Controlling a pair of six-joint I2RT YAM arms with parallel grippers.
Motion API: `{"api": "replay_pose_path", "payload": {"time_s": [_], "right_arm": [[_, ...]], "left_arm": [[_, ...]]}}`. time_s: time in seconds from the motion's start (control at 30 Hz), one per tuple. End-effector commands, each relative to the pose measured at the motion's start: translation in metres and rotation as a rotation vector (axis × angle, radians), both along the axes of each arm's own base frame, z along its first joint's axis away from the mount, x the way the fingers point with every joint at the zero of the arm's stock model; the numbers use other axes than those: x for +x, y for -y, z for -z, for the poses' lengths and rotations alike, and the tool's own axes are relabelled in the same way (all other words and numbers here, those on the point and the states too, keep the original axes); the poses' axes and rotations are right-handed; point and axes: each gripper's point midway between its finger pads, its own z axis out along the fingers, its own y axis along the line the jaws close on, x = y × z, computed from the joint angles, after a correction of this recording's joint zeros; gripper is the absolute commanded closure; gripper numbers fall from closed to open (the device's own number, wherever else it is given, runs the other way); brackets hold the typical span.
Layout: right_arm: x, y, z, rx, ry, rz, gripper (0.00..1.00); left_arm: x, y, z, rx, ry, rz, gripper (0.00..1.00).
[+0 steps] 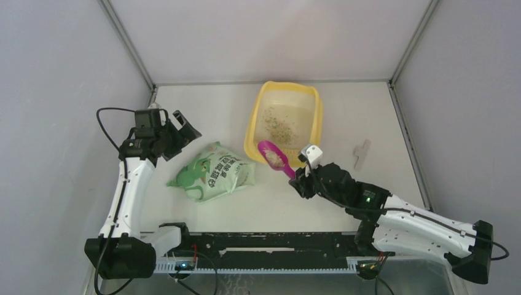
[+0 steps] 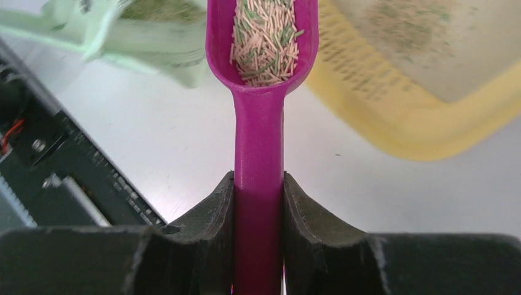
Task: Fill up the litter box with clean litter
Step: Pour the cat litter into the litter box.
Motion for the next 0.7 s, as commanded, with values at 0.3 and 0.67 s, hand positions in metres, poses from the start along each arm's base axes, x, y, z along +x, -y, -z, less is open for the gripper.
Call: {"api": "replay_pose_path", "payload": {"time_s": [0.3, 0.67], "right_arm": [[0.109, 0.040, -0.026, -0.150, -0.435, 0.272, 1.00], [0.202, 0.033, -0.003, -0.502, -0.557, 0.392, 1.00]], "left_arm": [[0.005, 0.005, -0.026, -0.013, 0.097, 0.037, 0.00], [-0.001, 0.005, -0.029, -0.008, 0.110, 0.040, 0.00]]}}
